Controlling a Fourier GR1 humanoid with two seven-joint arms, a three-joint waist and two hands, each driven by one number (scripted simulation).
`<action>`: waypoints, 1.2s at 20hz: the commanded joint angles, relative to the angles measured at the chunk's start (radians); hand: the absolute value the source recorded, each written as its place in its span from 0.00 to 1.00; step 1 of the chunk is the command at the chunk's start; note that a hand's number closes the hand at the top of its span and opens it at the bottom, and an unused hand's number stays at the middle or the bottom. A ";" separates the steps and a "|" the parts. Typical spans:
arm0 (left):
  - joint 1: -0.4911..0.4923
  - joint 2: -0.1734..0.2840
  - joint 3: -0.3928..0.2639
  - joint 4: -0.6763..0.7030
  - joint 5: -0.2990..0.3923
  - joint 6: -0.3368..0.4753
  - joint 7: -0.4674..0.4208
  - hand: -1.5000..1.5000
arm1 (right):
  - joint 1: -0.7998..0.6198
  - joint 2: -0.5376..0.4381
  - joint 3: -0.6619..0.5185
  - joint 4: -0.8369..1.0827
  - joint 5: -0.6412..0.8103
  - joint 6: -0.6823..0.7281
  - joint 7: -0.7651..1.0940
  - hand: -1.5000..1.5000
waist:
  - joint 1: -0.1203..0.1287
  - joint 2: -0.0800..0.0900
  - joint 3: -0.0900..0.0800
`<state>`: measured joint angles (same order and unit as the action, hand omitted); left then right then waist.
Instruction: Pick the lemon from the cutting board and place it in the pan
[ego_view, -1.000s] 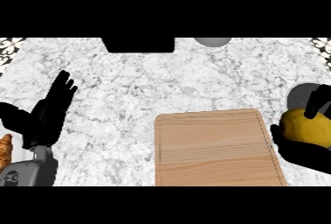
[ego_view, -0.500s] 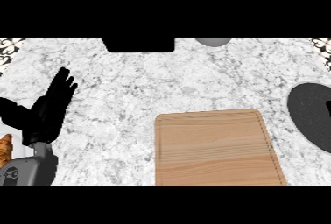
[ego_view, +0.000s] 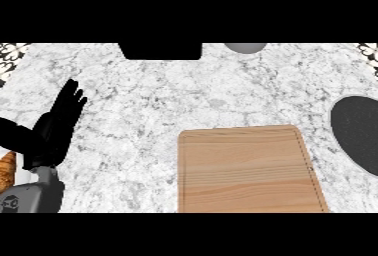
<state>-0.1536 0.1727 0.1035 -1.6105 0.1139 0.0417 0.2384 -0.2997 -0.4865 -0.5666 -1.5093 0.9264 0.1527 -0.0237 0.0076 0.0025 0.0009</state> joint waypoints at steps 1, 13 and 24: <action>0.016 -0.026 -0.030 -0.041 -0.031 0.030 0.020 0.50 | -0.047 -0.011 -0.002 0.252 -0.022 -0.119 -0.136 1.00 | 0.007 0.001 0.000; -0.031 0.018 0.028 0.063 0.013 -0.036 -0.025 0.50 | -0.164 -0.088 -0.030 0.821 0.013 -0.244 -0.179 0.00 | 0.009 0.006 0.001; -0.028 -0.023 0.009 0.072 -0.023 0.000 -0.054 0.50 | -0.223 -0.146 -0.183 1.046 -0.220 -0.241 -0.499 0.00 | -0.006 0.003 0.001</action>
<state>-0.1831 0.1709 0.1210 -1.5852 0.1145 0.0321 0.2414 -0.5312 -0.6373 -0.6792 -0.4921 0.8004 -0.0940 -0.4317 0.0129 0.0055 0.0022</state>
